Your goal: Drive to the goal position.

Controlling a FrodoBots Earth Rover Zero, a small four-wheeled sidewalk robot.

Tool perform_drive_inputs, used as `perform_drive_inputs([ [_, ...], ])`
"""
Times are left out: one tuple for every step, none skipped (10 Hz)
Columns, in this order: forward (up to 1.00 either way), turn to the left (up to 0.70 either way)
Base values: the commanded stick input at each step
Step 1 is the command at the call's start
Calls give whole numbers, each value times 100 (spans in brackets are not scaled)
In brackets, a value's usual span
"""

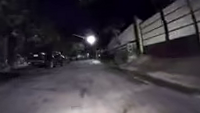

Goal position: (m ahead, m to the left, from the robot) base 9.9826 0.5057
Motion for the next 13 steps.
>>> perform_drive_inputs([
  [50, 0],
  [50, 0],
  [50, 0],
  [50, 0],
  [50, 0],
  [50, 0],
  [50, 0],
  [50, 0],
  [50, 0],
  [50, 0],
  [50, 0],
  [50, 0],
  [50, 0],
])
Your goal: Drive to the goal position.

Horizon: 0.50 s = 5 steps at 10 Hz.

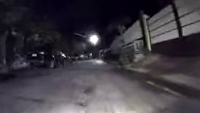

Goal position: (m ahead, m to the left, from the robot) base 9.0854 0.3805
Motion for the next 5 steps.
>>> perform_drive_inputs([
  [50, 0],
  [50, 0],
  [50, 0],
  [50, 0],
  [50, -25],
])
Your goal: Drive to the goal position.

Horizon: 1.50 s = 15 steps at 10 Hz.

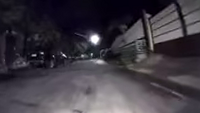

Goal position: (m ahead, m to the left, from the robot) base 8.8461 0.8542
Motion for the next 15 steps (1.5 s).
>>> perform_drive_inputs([
  [50, -50],
  [50, -50],
  [50, -35],
  [50, 0],
  [50, 0],
  [50, 0],
  [50, 0],
  [50, 0],
  [50, 0],
  [50, 0],
  [50, 0],
  [50, 0],
  [50, 0],
  [50, 0],
  [50, 0],
])
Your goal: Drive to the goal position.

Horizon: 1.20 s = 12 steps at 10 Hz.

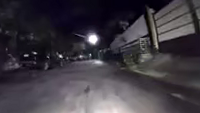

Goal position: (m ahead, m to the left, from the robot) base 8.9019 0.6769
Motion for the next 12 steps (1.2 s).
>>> perform_drive_inputs([
  [50, 0],
  [50, 0],
  [50, 0],
  [50, 0],
  [50, 0],
  [50, 0],
  [50, 0],
  [50, 0],
  [50, 0],
  [50, 0],
  [50, 0],
  [50, 0],
])
